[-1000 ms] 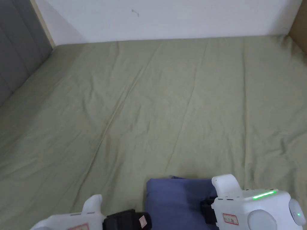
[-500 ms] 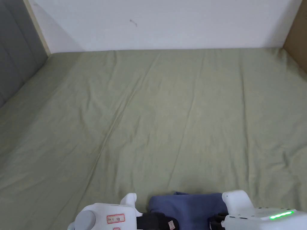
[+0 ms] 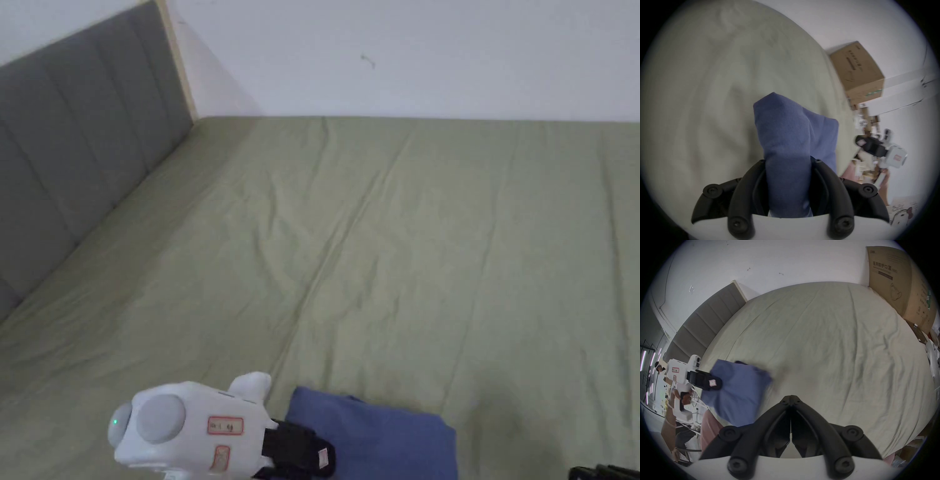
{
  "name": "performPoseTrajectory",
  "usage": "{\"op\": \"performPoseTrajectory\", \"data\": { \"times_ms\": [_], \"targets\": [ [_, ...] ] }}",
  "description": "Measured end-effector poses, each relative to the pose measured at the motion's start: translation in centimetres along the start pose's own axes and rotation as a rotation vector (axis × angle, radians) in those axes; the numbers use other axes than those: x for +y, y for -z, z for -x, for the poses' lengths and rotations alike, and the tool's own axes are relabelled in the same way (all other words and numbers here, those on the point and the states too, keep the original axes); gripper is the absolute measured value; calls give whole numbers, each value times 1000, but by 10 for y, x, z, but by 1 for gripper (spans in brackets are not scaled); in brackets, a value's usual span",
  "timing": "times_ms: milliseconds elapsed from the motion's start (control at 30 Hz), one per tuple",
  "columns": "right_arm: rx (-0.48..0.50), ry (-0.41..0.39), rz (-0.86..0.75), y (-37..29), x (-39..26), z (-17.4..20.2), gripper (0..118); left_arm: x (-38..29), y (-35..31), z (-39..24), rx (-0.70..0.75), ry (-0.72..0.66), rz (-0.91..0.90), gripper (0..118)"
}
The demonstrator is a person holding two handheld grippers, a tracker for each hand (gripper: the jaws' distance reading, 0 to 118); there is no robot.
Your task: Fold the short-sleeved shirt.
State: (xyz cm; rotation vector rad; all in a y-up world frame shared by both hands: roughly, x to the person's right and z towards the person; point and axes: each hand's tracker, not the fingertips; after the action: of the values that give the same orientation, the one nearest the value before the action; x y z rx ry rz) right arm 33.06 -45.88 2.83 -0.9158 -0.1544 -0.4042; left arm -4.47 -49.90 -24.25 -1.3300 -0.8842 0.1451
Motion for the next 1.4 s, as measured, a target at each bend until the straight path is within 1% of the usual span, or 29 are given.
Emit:
{"op": "performPoseTrajectory", "data": {
  "times_ms": [100, 167, 333, 400, 467, 500, 533, 567, 600, 633, 667, 767, 800, 833, 867, 900, 933, 967, 1000, 1067, 1100, 1167, 1233, 1267, 1367, 1400],
  "targets": [
    [-25, 23, -18, -2, 3, 1, 0, 17, -45, 27, 234, 45, 6, 35],
    [-25, 42, -11, 1, 4, -5, 0, 27, -72, 40, 426, 97, 35, 35],
    [-50, 41, 18, 8, 2, -3, 0, 57, -110, 96, 880, 165, 73, 35],
    [-47, 35, 24, 11, 1, -1, 0, 73, -116, 130, 1019, 209, 98, 35],
    [-49, 35, 34, 15, 2, 1, 0, 81, -122, 151, 1103, 211, 88, 36],
    [-51, 33, 36, 16, 1, 2, 0, 76, -125, 151, 1127, 204, 69, 37],
    [-53, 33, 40, 16, 2, 2, 0, 76, -127, 158, 1157, 213, 64, 46],
    [-53, 32, 41, 15, 3, 8, 0, 75, -127, 163, 1228, 235, 64, 68],
    [-52, 29, 43, 14, 4, 10, 0, 75, -129, 167, 1292, 242, 64, 80],
    [-52, 25, 46, 14, 5, 10, 0, 70, -133, 162, 1337, 240, 55, 85],
    [-53, 20, 48, 14, 5, 10, 0, 68, -139, 159, 1345, 236, 35, 86],
    [-64, 26, 50, 13, 6, 12, 0, 67, -156, 158, 1198, 134, -25, 88],
    [-64, 33, 51, 13, 6, 11, 0, 65, -158, 154, 1174, 111, -38, 88],
    [-62, 40, 53, 12, 6, 11, 0, 62, -159, 148, 1156, 104, -48, 84],
    [-59, 43, 53, 12, 6, 11, 0, 58, -158, 140, 1125, 106, -47, 57],
    [-57, 45, 52, 11, 5, 12, 0, 61, -159, 141, 1084, 104, -65, 22],
    [-53, 45, 52, 9, 4, 13, 0, 57, -159, 131, 1022, 101, -97, 0],
    [-46, 42, 48, 8, 3, 7, 0, 53, -157, 120, 967, 93, -129, 0],
    [-42, 40, 42, 6, 2, 3, 0, 48, -157, 104, 946, 84, -189, 0],
    [-28, 49, 24, -1, 0, 1, 0, 39, -149, 74, 836, 96, -198, 0],
    [-19, 50, 14, -5, 0, 2, 0, 36, -148, 60, 810, 100, -214, 0],
    [-11, 55, -11, -13, -1, 1, 0, 30, -143, 28, 815, 104, -249, 0],
    [-15, 51, -43, -21, -3, -6, 0, 21, -142, -8, 790, 138, -340, 0],
    [-20, 47, -76, -27, -4, -8, 0, 17, -142, -28, 764, 128, -372, 0],
    [-39, 7, -173, -48, -3, -1, 0, -11, -134, -94, 694, 149, -486, 0],
    [-58, -13, -204, -55, -2, 3, 0, -15, -130, -110, 693, 185, -507, 0]
  ]
}}
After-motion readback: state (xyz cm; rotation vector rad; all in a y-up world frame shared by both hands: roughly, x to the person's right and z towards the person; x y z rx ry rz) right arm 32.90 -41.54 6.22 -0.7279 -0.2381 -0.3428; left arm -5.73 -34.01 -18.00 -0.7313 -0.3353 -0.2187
